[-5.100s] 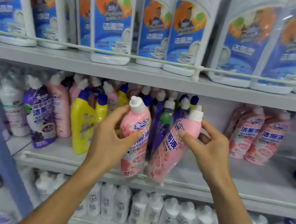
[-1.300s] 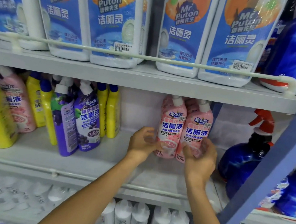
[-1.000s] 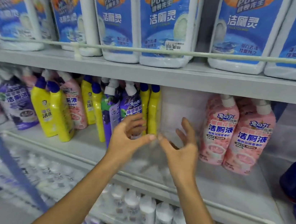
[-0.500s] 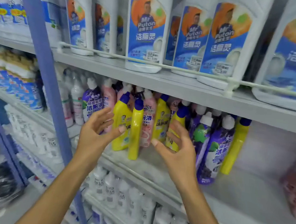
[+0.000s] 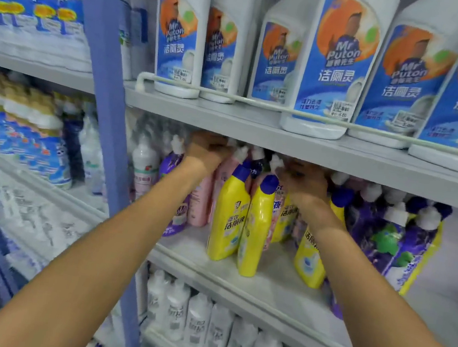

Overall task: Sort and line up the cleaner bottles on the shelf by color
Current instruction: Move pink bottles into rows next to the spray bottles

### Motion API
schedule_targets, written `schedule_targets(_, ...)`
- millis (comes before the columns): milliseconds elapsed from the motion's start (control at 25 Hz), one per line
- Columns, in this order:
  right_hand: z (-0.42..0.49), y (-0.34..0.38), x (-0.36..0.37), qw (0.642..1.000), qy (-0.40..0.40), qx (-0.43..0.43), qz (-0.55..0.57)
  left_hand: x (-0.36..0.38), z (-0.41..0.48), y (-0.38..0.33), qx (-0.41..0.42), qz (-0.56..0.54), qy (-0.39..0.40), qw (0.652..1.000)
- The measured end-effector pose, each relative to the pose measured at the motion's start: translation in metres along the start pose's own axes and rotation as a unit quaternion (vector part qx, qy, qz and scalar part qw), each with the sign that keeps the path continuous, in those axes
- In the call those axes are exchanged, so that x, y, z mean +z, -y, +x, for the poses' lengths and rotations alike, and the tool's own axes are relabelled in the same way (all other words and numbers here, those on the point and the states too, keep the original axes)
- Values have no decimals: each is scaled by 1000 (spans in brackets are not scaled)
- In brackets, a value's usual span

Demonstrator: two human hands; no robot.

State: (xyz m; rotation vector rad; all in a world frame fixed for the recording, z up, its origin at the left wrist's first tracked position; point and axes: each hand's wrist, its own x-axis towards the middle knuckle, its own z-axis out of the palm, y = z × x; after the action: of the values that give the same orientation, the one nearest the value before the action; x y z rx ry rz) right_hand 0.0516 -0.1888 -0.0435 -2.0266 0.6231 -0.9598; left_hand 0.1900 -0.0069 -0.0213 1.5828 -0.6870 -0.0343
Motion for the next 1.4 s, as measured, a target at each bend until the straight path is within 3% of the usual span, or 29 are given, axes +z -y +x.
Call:
schedule_targets(160, 12, -3, 21, 994, 35, -13, -98, 15, 25, 26, 46, 91, 86, 991)
schedule_targets(280, 24, -30, 27, 990, 27, -28, -136, 12, 26, 34, 75, 98, 92, 988)
schedule_targets(440, 5, -11, 14, 985, -9, -30, -171, 11, 23, 27, 97, 84, 43, 991)
schedule_targets(520, -1, -5, 10, 978, -32, -24, -206, 7, 24, 30, 65, 86, 19, 994)
schedule_targets(680, -20, 6, -7, 965, -67, -23, -253, -13, 23, 28, 13, 173, 43, 984)
schedule_targets(800, -37, 14, -28, 958, -63, -4, -281, -19, 14, 18, -47, 86, -24, 995)
schedule_targets(920, -55, 19, -45, 945, -57, 19, -321, -28, -5, 17, -24, 97, -37, 994)
schedule_targets(1120, -79, -2, -35, 974, -31, 15, -226, -42, -47, 26, 8, 126, 62, 990)
schedule_targets(1240, -94, -10, -32, 992, -39, 29, -114, -46, -60, 32, 30, 126, 41, 991)
schedule_targets(1400, -119, -12, -48, 996, -76, -22, -35, -56, -104, 32, 43, 83, -63, 994)
